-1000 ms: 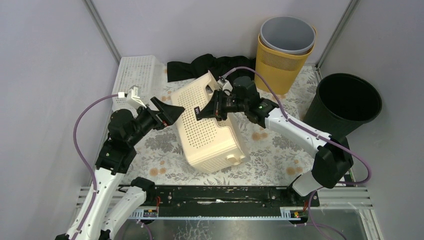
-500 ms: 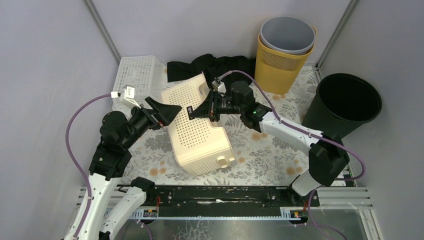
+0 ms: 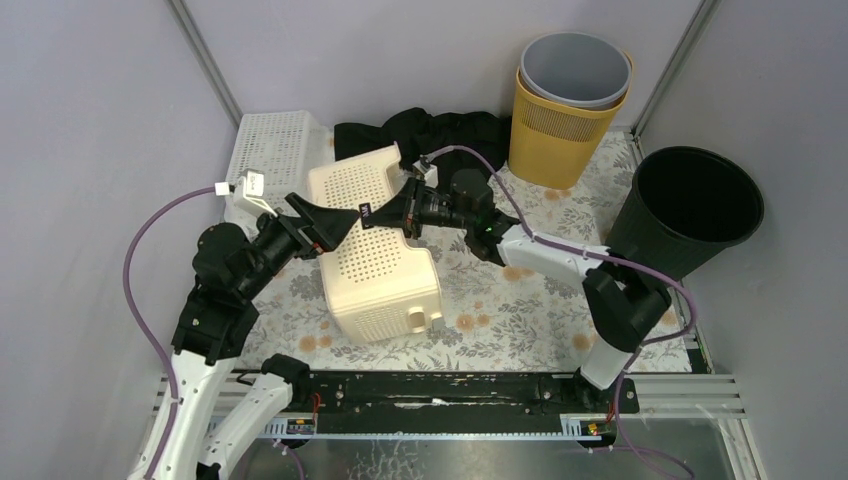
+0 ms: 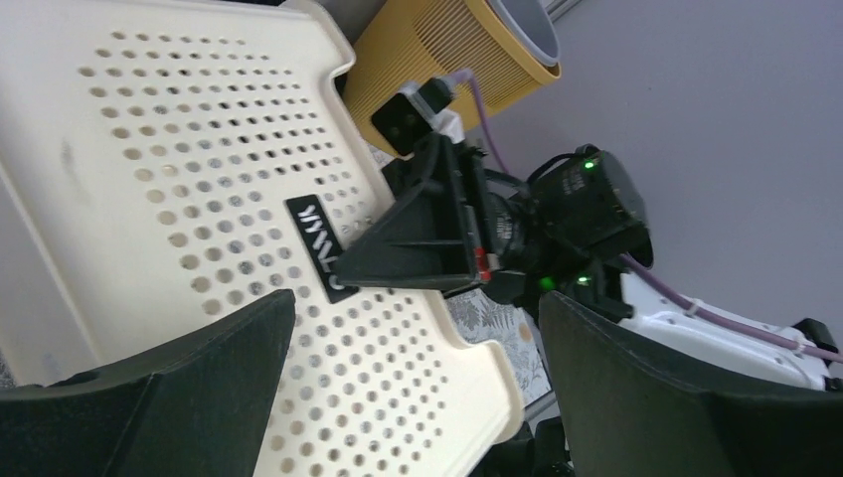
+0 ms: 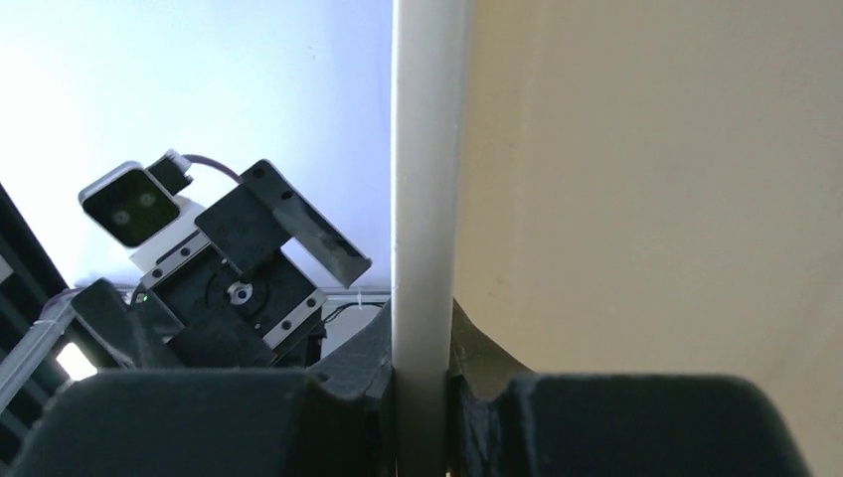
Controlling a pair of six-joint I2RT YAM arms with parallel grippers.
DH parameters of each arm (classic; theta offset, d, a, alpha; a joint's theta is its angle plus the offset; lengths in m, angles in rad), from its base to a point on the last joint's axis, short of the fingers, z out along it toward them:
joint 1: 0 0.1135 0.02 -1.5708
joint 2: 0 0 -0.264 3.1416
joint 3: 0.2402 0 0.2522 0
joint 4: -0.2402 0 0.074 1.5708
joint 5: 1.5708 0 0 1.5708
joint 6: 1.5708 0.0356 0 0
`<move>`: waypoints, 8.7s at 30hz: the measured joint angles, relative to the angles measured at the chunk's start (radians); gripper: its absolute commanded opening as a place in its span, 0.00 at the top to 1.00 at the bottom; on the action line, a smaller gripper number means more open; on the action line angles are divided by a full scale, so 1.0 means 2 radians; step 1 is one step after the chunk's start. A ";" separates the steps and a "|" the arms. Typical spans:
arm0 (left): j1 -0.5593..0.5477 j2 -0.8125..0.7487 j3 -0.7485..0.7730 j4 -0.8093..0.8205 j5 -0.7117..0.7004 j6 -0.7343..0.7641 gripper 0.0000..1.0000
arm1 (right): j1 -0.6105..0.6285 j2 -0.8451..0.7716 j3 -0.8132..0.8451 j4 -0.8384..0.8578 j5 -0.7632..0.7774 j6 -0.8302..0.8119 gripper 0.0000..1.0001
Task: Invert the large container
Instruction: Turn the container upside down at the center of the board.
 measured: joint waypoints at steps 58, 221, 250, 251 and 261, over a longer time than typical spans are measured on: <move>0.000 0.002 0.025 -0.019 -0.005 0.010 0.00 | 0.016 0.123 -0.159 0.518 0.104 0.209 0.86; -0.002 0.044 -0.150 0.101 0.038 -0.023 0.00 | -0.094 -0.066 -0.263 -0.116 0.058 -0.172 0.87; -0.006 -0.071 -0.187 0.022 0.027 -0.034 0.00 | -0.038 0.115 -0.125 -0.094 0.007 -0.166 0.87; -0.006 -0.074 -0.189 0.022 0.027 -0.034 0.00 | -0.036 0.118 -0.121 -0.097 0.007 -0.166 0.87; -0.006 -0.096 -0.194 0.008 0.027 -0.035 0.00 | -0.017 0.170 -0.049 -0.112 0.003 -0.166 0.87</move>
